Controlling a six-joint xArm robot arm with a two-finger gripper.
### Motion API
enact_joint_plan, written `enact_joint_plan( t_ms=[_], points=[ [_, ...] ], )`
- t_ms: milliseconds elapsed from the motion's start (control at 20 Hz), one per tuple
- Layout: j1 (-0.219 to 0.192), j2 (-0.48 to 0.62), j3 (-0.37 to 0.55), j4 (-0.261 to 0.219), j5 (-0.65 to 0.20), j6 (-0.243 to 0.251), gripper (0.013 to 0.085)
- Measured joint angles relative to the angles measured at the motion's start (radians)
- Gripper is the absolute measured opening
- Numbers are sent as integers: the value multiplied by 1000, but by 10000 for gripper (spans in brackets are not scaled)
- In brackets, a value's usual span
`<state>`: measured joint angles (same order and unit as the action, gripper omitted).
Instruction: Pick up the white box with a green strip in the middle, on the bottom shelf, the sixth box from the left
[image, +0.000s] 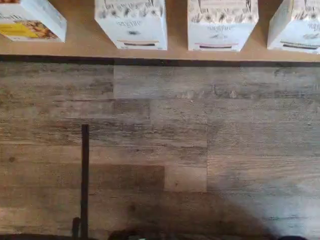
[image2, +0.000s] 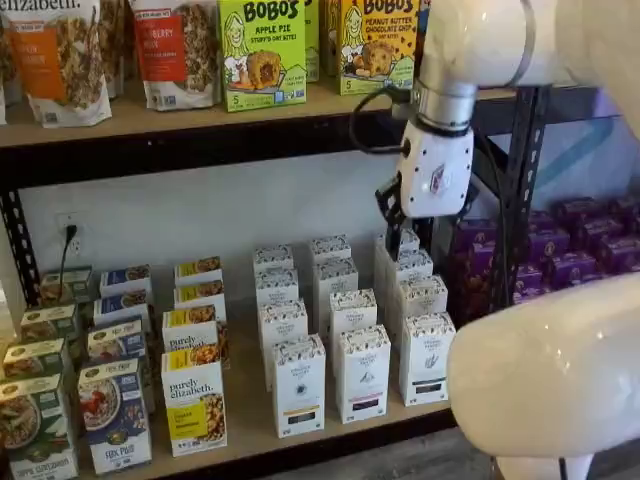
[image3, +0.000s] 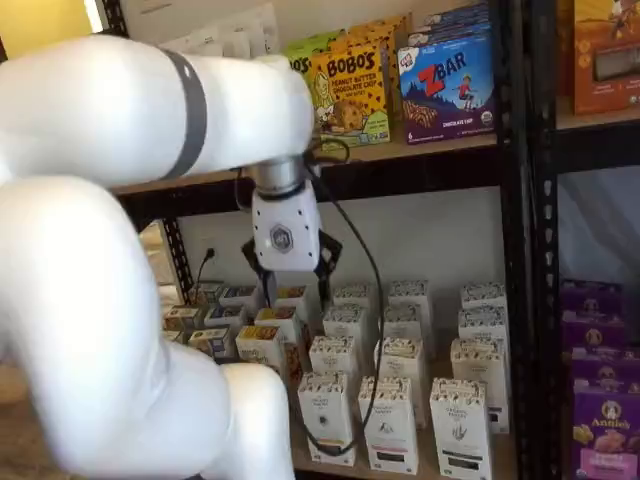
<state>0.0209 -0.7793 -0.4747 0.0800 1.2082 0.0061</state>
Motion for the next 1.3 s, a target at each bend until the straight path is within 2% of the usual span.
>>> enact_joint_plan(
  t_ms=[100,200,500,600,850,1000,1150,1300],
  points=[
    [-3,31,31,-25,-58,3,850],
    [-20,72,65,-32,-139,-14,850],
    [-51,229,92,-76,-333,-26,850],
    [-58,272,89,-63,-375,-42,850],
    [-76,393,84,7,-475,-114,850],
    [-85,446,99,-20,-556,-107,850],
    [-108,513,109,-25,-637,-129,850],
    [-130,579,113,-54,-705,-128,850]
  ],
)
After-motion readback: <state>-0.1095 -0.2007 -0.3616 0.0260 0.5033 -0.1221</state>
